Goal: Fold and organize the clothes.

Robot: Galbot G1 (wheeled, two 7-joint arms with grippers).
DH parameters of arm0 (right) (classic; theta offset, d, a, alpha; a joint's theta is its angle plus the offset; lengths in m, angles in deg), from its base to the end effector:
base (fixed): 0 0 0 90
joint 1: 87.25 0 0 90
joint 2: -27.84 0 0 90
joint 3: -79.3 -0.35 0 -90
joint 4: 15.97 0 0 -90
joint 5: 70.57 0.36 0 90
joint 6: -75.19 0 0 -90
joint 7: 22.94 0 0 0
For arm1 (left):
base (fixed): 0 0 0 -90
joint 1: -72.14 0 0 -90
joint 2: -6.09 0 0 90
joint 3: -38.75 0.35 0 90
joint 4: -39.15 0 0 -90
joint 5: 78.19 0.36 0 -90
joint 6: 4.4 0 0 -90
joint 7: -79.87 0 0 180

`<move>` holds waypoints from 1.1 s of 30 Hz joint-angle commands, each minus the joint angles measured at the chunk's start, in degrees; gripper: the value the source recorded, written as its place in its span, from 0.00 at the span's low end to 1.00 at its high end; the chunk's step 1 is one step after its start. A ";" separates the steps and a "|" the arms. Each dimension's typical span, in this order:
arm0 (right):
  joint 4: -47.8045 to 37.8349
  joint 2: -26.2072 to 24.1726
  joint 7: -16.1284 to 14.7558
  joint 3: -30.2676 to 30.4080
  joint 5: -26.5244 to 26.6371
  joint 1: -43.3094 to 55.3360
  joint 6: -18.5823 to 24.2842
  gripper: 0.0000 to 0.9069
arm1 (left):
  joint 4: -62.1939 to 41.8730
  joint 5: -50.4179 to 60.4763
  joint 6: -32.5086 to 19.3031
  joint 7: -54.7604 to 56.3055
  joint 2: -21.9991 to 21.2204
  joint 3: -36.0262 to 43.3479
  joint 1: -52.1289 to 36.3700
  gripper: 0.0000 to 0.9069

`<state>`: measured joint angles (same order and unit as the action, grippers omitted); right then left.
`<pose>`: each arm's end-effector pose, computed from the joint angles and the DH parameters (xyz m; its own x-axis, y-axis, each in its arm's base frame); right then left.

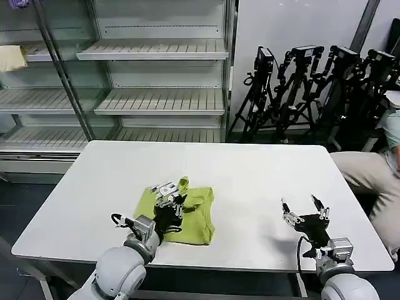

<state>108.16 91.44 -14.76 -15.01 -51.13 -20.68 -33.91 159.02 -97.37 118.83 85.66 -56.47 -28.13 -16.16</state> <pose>0.2239 -0.0859 -0.2307 -0.9881 -0.0145 0.1528 -0.0362 0.9895 -0.1402 0.2808 -0.0301 -0.2164 -0.8734 0.3870 0.2955 0.4387 0.8887 0.1328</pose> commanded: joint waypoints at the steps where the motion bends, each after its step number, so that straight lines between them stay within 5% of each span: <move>1: -0.05 0.24 0.07 0.33 -0.15 0.20 -0.09 1.00 | -2.40 -4.37 0.02 1.07 -1.32 2.80 -2.40 0.01; 10: -0.02 0.59 0.16 1.28 -0.73 0.79 -0.47 1.00 | -3.05 -5.68 0.01 2.67 -2.28 3.51 -2.98 0.06; 11: -0.01 0.61 0.16 1.35 -0.74 0.83 -0.46 1.00 | -3.41 -5.85 -0.01 3.09 -2.45 3.56 -3.18 0.46; 12: -0.03 0.63 0.15 1.41 -0.80 0.83 -0.47 1.00 | -3.75 -5.83 -0.01 3.52 -2.65 3.59 -3.37 1.00; 24: 0.45 1.04 -0.05 1.05 -0.91 0.12 -0.18 1.00 | -3.49 -8.66 -0.38 5.58 -5.87 1.21 -4.90 1.00; 33: 0.54 1.09 -0.39 0.77 -0.69 0.02 0.35 1.00 | 1.07 -8.72 -0.18 7.00 1.11 -11.94 2.26 1.00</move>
<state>108.77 92.50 -15.13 -14.24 -51.84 -20.66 -33.60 157.60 -105.22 118.15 90.86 -59.49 -30.56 -18.95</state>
